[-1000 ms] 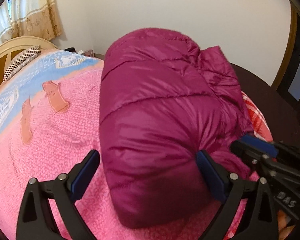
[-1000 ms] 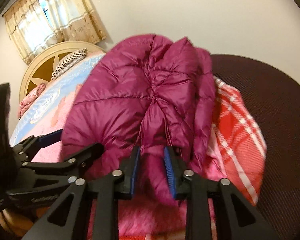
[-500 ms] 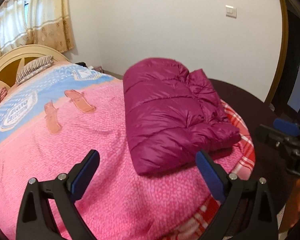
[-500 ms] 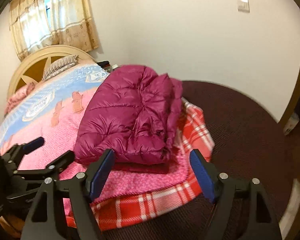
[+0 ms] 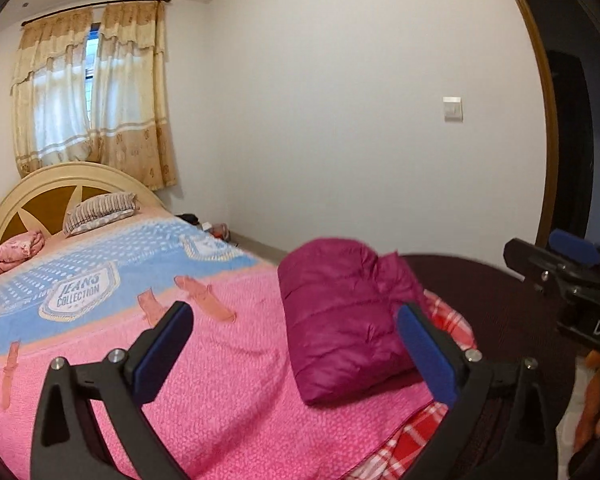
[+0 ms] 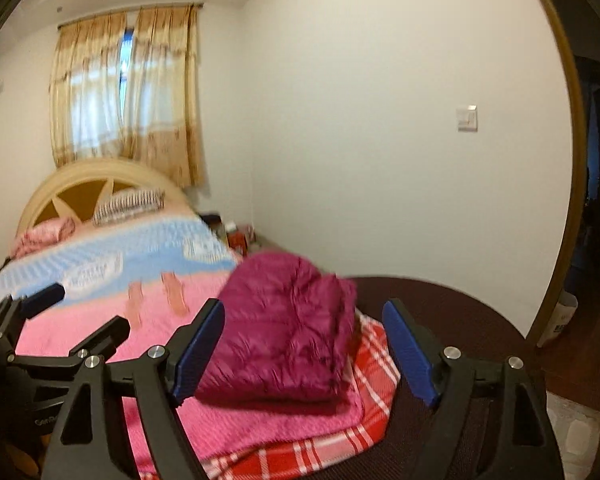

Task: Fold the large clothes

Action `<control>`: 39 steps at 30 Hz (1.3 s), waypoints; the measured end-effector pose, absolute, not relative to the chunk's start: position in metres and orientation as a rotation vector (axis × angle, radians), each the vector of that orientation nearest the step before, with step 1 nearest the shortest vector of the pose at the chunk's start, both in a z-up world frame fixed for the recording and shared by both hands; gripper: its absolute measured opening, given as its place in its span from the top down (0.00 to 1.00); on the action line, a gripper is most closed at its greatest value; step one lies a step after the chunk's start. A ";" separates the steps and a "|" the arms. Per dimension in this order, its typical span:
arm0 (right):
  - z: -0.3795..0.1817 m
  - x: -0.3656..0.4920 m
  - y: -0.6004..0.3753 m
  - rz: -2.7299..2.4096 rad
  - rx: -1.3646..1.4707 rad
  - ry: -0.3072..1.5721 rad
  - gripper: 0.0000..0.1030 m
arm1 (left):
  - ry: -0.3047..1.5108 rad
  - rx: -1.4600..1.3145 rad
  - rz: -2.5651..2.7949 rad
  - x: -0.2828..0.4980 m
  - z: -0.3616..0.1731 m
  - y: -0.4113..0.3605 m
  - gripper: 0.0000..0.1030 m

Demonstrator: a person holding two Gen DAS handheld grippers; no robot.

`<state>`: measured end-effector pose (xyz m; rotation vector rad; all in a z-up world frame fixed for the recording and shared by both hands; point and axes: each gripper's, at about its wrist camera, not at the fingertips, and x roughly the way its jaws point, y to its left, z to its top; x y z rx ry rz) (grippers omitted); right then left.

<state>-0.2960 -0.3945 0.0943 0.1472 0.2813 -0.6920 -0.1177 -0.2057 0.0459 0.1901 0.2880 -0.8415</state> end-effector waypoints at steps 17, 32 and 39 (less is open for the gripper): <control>0.112 -0.315 -0.387 -0.703 0.185 0.188 0.15 | 0.182 0.183 -0.803 -0.136 0.062 -0.199 0.00; 0.109 -0.311 -0.390 -0.687 0.179 0.187 0.15 | 0.202 0.165 -0.796 -0.131 0.061 -0.197 0.00; 0.107 -0.309 -0.392 -0.681 0.182 0.194 0.15 | 0.208 0.159 -0.798 -0.130 0.062 -0.195 0.00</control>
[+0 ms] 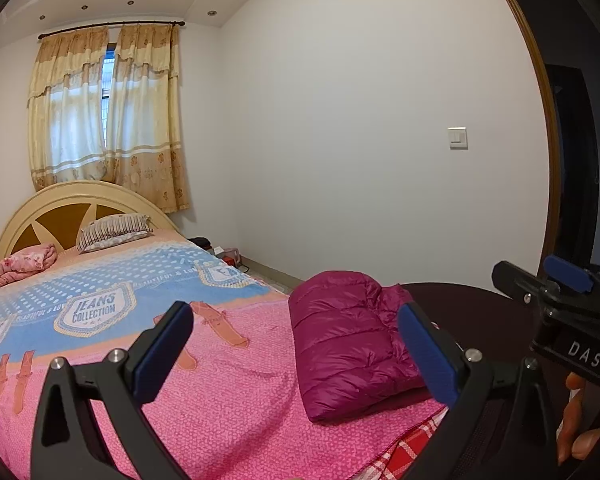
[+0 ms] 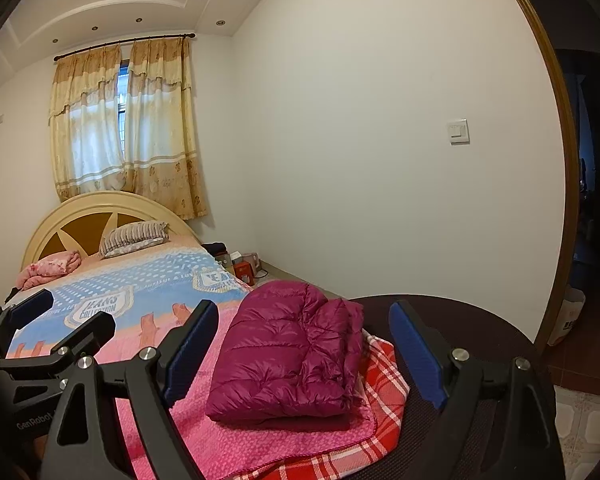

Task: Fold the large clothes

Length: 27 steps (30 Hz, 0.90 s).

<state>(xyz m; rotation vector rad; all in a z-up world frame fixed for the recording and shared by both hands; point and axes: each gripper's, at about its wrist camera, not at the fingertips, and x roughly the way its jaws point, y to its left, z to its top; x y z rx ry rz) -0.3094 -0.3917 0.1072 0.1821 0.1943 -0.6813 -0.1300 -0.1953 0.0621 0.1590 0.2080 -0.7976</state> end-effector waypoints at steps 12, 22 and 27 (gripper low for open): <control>0.106 -0.309 -0.390 -0.683 0.190 0.198 0.15 | 0.212 0.162 -0.786 -0.128 0.064 -0.194 0.00; 0.102 -0.308 -0.385 -0.690 0.193 0.211 0.15 | 0.206 0.171 -0.759 -0.125 0.065 -0.195 0.00; 0.100 -0.307 -0.386 -0.695 0.199 0.218 0.15 | 0.209 0.186 -0.731 -0.123 0.064 -0.200 0.00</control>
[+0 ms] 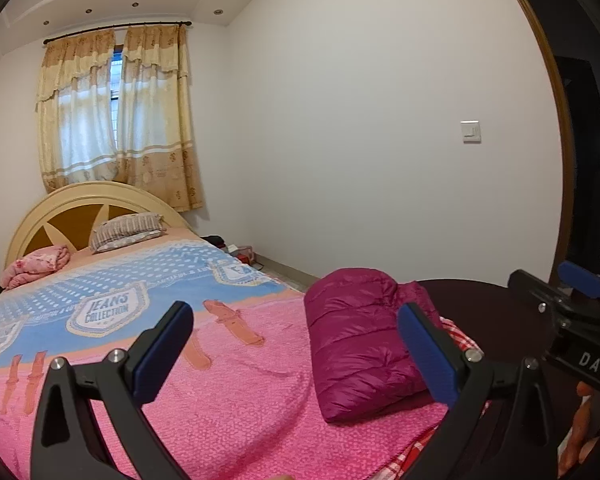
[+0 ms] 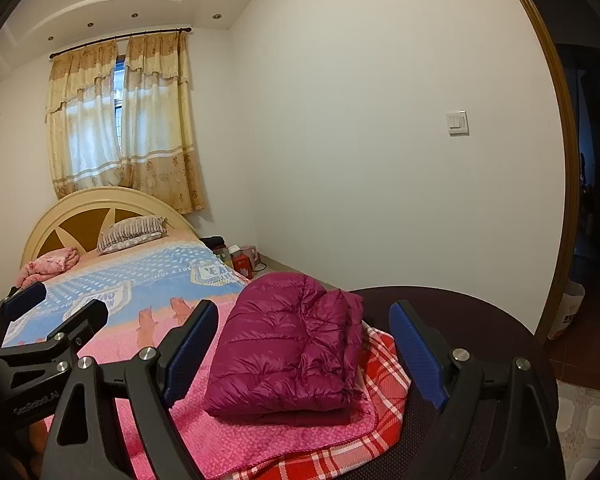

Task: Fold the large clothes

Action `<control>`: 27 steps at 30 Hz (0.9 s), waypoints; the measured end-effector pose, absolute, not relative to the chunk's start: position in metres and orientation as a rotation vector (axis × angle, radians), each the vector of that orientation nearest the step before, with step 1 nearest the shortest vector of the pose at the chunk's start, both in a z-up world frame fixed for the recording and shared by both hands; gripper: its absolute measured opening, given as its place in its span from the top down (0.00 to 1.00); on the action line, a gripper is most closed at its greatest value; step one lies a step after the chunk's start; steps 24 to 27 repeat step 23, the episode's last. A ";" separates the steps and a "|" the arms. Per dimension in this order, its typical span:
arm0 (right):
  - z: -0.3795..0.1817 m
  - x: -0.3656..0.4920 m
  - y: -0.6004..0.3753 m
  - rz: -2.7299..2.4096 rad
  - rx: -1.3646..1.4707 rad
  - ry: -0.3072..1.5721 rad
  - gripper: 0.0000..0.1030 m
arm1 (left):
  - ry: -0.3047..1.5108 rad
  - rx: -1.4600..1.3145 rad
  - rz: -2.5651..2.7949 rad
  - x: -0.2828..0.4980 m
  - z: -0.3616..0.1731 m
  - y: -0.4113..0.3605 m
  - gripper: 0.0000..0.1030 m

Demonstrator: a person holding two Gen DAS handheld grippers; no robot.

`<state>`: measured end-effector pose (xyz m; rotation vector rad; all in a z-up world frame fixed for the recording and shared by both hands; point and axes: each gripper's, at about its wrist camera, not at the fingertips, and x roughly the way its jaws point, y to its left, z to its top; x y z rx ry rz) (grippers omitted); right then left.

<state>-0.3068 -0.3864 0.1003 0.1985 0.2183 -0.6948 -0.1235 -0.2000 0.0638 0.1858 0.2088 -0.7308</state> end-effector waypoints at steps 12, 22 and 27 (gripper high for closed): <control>0.094 -0.301 -0.387 -0.689 0.210 0.251 0.15 | 0.302 0.136 -0.719 -0.101 0.057 -0.196 0.00; 0.085 -0.296 -0.391 -0.684 0.233 0.281 0.15 | 0.344 0.143 -0.707 -0.086 0.049 -0.194 0.00; 0.084 -0.296 -0.392 -0.684 0.240 0.284 0.15 | 0.344 0.150 -0.697 -0.085 0.049 -0.194 0.00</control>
